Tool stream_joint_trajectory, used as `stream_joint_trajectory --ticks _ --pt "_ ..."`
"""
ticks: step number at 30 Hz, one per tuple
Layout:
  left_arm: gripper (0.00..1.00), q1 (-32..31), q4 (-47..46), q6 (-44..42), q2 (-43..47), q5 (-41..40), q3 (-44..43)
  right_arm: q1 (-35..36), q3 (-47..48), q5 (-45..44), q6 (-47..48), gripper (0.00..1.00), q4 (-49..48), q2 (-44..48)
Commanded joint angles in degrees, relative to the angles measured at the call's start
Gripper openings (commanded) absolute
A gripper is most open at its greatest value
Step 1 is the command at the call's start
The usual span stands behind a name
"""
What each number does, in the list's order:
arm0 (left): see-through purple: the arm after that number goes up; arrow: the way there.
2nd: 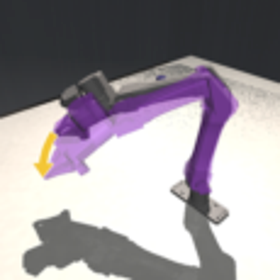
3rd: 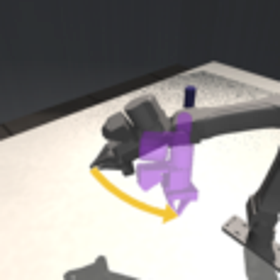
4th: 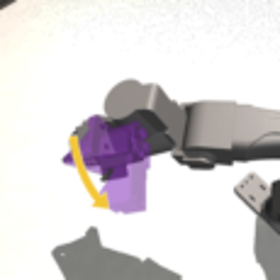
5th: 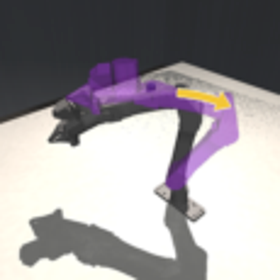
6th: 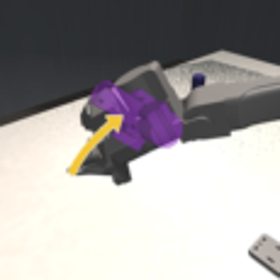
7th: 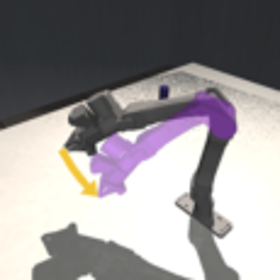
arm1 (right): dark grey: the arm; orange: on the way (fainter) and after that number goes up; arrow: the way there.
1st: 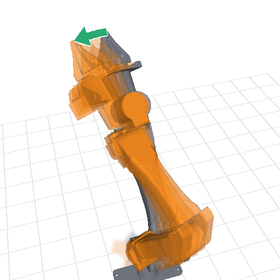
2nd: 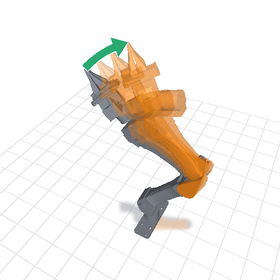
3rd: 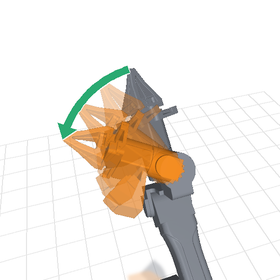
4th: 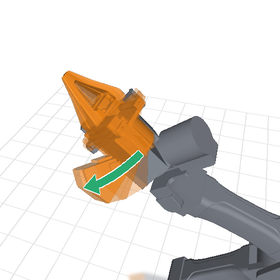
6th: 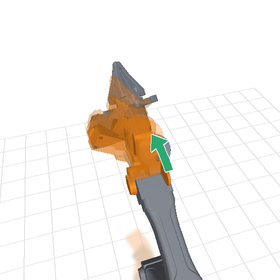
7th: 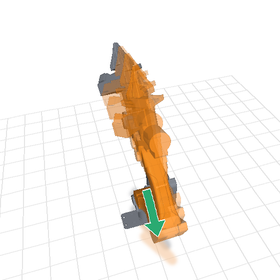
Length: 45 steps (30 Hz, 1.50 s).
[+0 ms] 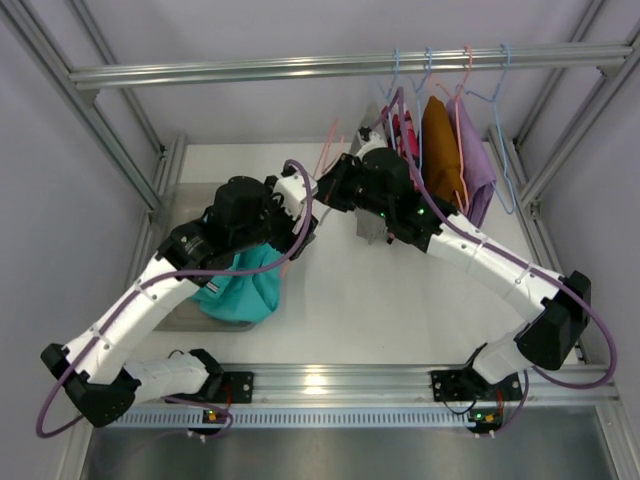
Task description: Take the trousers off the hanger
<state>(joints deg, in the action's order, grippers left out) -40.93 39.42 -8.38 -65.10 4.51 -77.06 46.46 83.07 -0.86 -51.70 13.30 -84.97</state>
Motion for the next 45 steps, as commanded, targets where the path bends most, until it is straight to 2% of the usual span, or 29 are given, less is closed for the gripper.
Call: stream_joint_trajectory --ticks 1,3,6,7,10,11,13,14,15,16,17,18,19,20,22,23,27,31,36,40,45 --pt "0.79 -1.6 -4.5 -2.1 -1.2 -8.6 -1.0 1.3 1.9 0.1 -0.8 0.0 -1.8 0.7" --pt "0.74 -2.0 -5.7 -2.1 -1.6 -9.3 -0.5 1.4 1.2 0.5 -0.7 0.0 -2.7 1.1" --pt "0.55 -2.1 -6.8 -0.7 -1.6 -12.2 0.6 1.4 0.7 2.5 -0.6 0.0 -3.6 1.6" --pt "0.39 -2.1 -7.2 -0.1 -1.4 -13.2 0.9 1.4 0.5 2.8 -0.4 0.0 -4.1 1.6" --pt "0.2 -2.0 -7.6 2.4 -0.5 -13.7 1.6 1.4 -0.2 3.8 -0.6 0.0 -5.1 2.2" --pt "0.09 -1.8 -7.5 3.0 -0.1 -13.6 1.9 1.4 -0.4 4.3 -1.0 0.0 -5.8 2.3" --pt "0.0 -0.6 -7.3 5.0 0.2 -12.7 2.0 1.4 -0.6 5.0 -1.3 0.0 -6.4 2.4" --pt "0.0 0.0 -7.2 5.7 0.7 -11.8 2.3 1.4 -1.1 5.3 -1.5 0.0 -7.4 2.8" --pt "0.0 1.1 -7.1 7.0 0.9 -11.5 2.3 1.4 -1.2 5.7 -1.5 0.05 -7.9 2.9" --pt "0.0 1.8 -6.9 7.7 1.2 -11.2 2.3 1.3 -1.2 6.1 -1.4 0.15 -8.0 3.0" --pt "0.0 2.5 -6.6 8.1 1.8 -10.4 2.3 1.1 -1.2 6.6 -1.4 0.47 -7.9 3.3" --pt "0.0 4.8 -6.3 9.0 2.0 -9.8 2.3 0.7 -1.2 7.1 -1.2 0.6 -8.3 3.5" --pt "0.0 6.6 -5.8 10.6 2.5 -8.7 2.3 0.0 -1.0 7.7 -0.3 0.67 -8.4 4.1" --pt "0.0 11.2 -5.0 12.6 3.7 -5.7 2.7 -0.3 -0.9 7.6 0.4 0.87 -8.4 4.6" --pt "0.0 15.3 -4.1 14.1 5.6 -2.2 4.0 -1.4 -1.1 7.6 3.1 0.97 -8.3 5.9" --pt "0.0 18.3 -3.8 14.6 8.1 -1.3 5.0 -1.6 -1.2 7.7 4.2 1.0 -8.3 7.4" --pt "0.0 25.2 -3.3 14.5 15.5 0.4 9.0 -1.8 -3.0 8.3 10.0 1.0 -10.5 11.6" --pt "0.0 33.8 3.0 14.8 16.9 -0.2 4.0 -1.8 -3.6 8.4 15.8 1.0 -9.4 14.4" --pt "0.0 43.0 10.8 13.6 10.4 4.9 -6.5 -1.9 -4.1 8.5 20.9 0.99 -7.9 17.6" --pt "0.0 46.9 14.0 10.7 3.9 9.6 -15.5 -1.8 -3.9 10.1 24.4 1.0 -6.5 19.3" --pt "0.0 54.6 18.4 8.2 -5.1 17.0 -28.9 -2.3 -4.5 10.8 25.2 0.99 -5.1 20.7"
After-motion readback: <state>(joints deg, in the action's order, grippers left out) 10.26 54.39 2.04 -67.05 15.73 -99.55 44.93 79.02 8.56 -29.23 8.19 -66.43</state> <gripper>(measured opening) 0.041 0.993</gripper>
